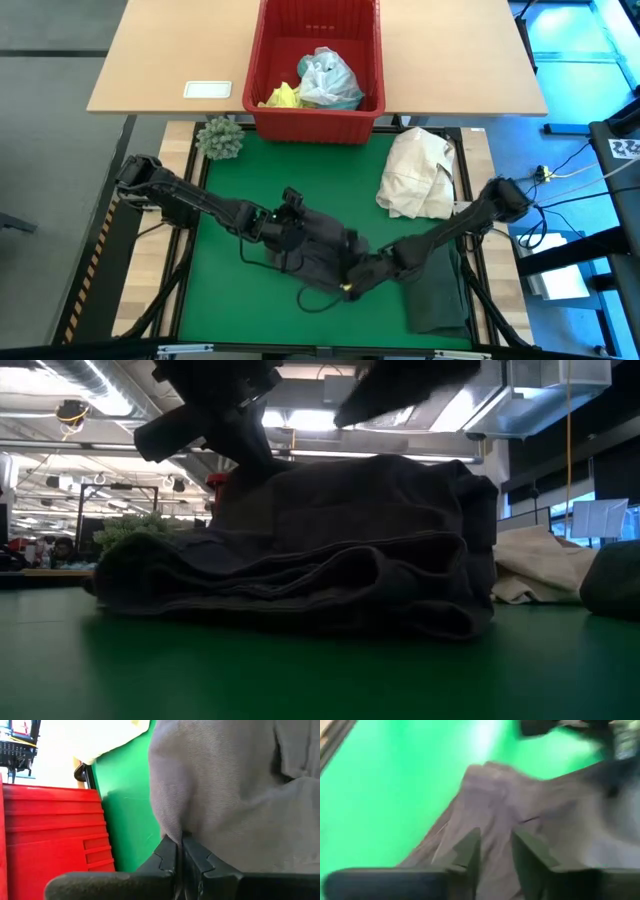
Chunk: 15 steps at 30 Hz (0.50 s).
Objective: Fold Laundry from Bin
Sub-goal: Fold the gray short
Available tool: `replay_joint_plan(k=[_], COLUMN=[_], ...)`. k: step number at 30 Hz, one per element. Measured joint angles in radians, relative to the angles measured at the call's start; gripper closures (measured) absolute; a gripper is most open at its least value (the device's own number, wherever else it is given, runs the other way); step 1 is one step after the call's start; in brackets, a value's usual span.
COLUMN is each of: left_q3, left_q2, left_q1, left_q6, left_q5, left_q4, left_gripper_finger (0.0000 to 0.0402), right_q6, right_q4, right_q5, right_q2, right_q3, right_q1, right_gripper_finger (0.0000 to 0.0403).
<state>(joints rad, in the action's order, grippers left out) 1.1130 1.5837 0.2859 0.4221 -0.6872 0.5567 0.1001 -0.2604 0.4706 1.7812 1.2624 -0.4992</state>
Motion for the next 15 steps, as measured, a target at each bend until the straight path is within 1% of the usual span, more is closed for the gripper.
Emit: replay_joint_plan(k=[4, 5, 7, 9, 15], left_q3=[0.000, 0.001, 0.001, 0.001, 0.001], left_q2=[0.000, 0.000, 0.000, 0.000, 0.000], left_q1=[-0.012, -0.015, -0.018, -0.021, 0.004], left_q6=[0.005, 0.007, 0.017, 0.027, 0.061], left_q5=[-0.001, -0.001, -0.002, -0.003, 0.015], left_q4=[-0.009, -0.014, -0.021, -0.035, -0.063], left_gripper_finger=[0.0401, 0.0401, 0.0401, 0.0401, 0.0401], right_q6=[0.017, 0.026, 0.058, 0.099, 0.223], right_q4=[0.031, 0.040, 0.043, 0.037, -0.103], right_q5=[-0.010, -0.019, -0.008, 0.043, 0.189], right_q2=[0.099, 0.118, 0.151, 0.181, 0.241], right_q3=[-0.001, -0.001, -0.001, -0.001, -0.001], right_q1=[0.001, 0.001, 0.002, 0.006, 0.050], right_gripper_finger=[0.0381, 0.0392, 0.0392, 0.0386, 0.0398])
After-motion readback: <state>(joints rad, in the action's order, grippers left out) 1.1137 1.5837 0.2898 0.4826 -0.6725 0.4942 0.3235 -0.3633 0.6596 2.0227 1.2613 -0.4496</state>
